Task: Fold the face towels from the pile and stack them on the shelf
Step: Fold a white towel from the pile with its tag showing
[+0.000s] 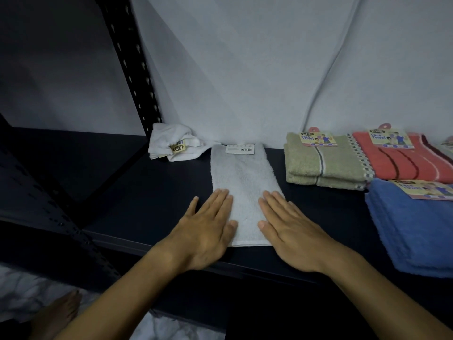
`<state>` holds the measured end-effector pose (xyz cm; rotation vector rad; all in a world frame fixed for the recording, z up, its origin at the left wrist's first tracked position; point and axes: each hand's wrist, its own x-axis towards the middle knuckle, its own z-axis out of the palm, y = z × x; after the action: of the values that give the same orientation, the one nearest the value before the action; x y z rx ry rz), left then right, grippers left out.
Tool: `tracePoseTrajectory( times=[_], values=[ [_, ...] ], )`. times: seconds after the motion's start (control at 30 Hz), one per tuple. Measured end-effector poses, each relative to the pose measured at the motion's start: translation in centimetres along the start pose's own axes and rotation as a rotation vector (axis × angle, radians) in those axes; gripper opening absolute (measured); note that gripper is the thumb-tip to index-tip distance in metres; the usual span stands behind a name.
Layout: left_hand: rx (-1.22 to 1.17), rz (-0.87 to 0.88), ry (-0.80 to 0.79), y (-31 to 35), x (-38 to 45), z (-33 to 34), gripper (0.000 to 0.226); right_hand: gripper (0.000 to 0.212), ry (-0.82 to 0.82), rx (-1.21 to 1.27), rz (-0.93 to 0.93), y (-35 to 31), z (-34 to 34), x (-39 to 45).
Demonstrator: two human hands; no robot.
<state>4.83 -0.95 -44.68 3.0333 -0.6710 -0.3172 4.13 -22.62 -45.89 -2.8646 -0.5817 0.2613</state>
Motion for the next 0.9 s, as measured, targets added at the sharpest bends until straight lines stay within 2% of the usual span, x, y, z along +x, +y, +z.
tracePoseTrajectory(
  times=[0.13, 0.2, 0.3, 0.4, 0.43, 0.53, 0.63, 0.7, 0.77, 0.83, 0.9],
  values=[
    [-0.009, 0.039, 0.025, -0.3, -0.4, -0.1, 0.06, 0.06, -0.043, 0.028, 0.019, -1.0, 0.1, -1.3],
    [-0.025, 0.09, 0.123, -0.4, -1.1, 0.4, 0.061, 0.063, -0.014, 0.019, 0.0, -1.0, 0.2, -2.3],
    [0.081, 0.247, 0.377, -0.5, -2.4, 1.5, 0.057, 0.07, 0.141, -0.07, -0.115, -0.6, 0.4, -3.5],
    [0.128, 0.352, 0.452, -0.5, -3.8, 2.8, 0.056, 0.077, 0.112, -0.069, -0.168, -0.2, 0.9, -5.1],
    [0.144, 0.383, 0.471, -0.4, -4.3, 3.1, 0.056, 0.078, 0.156, -0.123, -0.198, 0.0, 1.3, -5.6],
    [0.243, 0.493, 0.55, -0.2, -5.5, 3.8, 0.045, 0.063, 0.292, -0.259, -0.252, 0.3, 1.9, -6.9],
    [0.242, 0.565, 0.604, 0.1, -6.4, 3.4, 0.049, 0.051, 0.391, -0.312, -0.398, 0.3, 2.6, -7.5],
    [0.196, 0.602, 0.599, 0.5, -6.9, 2.6, 0.046, 0.045, 0.455, -0.318, -0.473, 0.3, 2.4, -8.0],
    [0.101, 0.606, 0.551, 0.7, -7.3, 1.8, 0.032, 0.044, 0.469, -0.241, -0.493, 0.3, 1.8, -8.6],
    [-0.093, 0.555, 0.447, 0.8, -7.7, 0.7, 0.041, 0.039, 0.425, -0.063, -0.463, 0.1, 0.9, -9.1],
    [-0.292, 0.499, 0.376, 0.7, -8.0, -0.7, 0.037, 0.036, 0.38, 0.121, -0.429, -0.1, -0.5, -9.3]
  ],
)
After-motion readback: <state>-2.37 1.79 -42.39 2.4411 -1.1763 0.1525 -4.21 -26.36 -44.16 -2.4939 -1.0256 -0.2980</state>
